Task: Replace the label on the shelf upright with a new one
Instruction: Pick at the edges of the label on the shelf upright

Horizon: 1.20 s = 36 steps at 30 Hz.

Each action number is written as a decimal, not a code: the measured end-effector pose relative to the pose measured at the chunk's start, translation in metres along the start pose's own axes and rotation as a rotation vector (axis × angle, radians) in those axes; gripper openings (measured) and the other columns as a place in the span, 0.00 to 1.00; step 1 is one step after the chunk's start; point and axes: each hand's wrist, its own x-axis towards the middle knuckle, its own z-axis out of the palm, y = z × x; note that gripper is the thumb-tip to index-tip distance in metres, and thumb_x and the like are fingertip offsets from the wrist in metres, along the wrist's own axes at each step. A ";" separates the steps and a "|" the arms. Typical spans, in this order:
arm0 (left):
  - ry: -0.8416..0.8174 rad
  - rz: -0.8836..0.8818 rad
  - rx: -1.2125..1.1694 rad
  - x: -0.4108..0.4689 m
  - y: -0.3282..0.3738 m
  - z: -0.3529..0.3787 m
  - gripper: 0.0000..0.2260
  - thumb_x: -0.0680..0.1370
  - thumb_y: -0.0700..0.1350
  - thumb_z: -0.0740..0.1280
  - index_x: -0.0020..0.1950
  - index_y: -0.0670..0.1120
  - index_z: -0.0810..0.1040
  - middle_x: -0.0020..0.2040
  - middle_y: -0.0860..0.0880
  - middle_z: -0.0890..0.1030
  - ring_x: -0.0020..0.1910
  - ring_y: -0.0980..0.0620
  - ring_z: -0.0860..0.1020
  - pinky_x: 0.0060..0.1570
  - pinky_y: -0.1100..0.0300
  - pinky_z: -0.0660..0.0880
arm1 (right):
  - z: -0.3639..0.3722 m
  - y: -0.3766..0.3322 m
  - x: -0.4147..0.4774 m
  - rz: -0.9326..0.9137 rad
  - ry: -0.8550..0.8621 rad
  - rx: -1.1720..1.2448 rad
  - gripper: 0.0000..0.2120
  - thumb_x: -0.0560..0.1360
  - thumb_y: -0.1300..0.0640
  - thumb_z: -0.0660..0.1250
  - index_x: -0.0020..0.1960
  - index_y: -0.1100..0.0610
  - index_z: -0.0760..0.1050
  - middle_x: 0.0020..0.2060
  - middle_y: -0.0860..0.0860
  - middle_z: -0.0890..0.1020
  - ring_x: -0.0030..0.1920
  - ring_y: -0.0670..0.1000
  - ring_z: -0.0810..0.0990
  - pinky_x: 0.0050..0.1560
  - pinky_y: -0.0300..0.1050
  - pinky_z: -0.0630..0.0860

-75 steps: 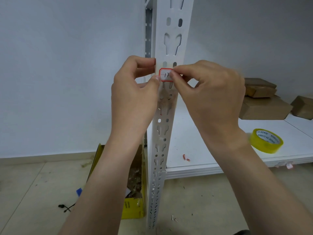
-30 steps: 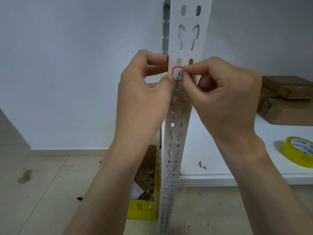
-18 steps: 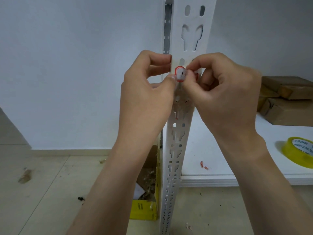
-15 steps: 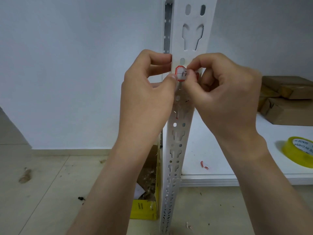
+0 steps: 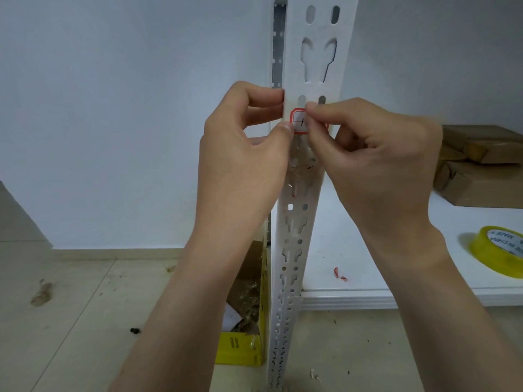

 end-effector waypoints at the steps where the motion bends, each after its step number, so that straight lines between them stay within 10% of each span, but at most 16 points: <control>1: -0.001 0.001 -0.001 0.000 0.000 0.000 0.06 0.80 0.47 0.73 0.56 0.55 0.79 0.54 0.60 0.85 0.48 0.69 0.82 0.45 0.58 0.85 | 0.000 -0.001 0.000 0.001 -0.005 -0.008 0.10 0.81 0.50 0.70 0.50 0.54 0.87 0.29 0.51 0.81 0.28 0.52 0.75 0.30 0.54 0.75; 21: 0.003 -0.015 -0.005 -0.001 0.001 0.001 0.07 0.80 0.48 0.73 0.57 0.54 0.79 0.55 0.60 0.84 0.49 0.69 0.82 0.44 0.59 0.85 | 0.006 -0.007 0.000 0.031 -0.004 -0.007 0.08 0.81 0.53 0.69 0.48 0.57 0.83 0.26 0.43 0.68 0.25 0.49 0.68 0.30 0.49 0.73; 36: 0.003 -0.002 -0.013 0.000 -0.001 0.000 0.07 0.81 0.44 0.72 0.57 0.53 0.80 0.55 0.59 0.85 0.49 0.68 0.83 0.44 0.58 0.85 | 0.004 -0.007 0.000 0.008 0.015 -0.004 0.08 0.81 0.52 0.71 0.49 0.55 0.87 0.31 0.51 0.84 0.29 0.51 0.78 0.32 0.56 0.78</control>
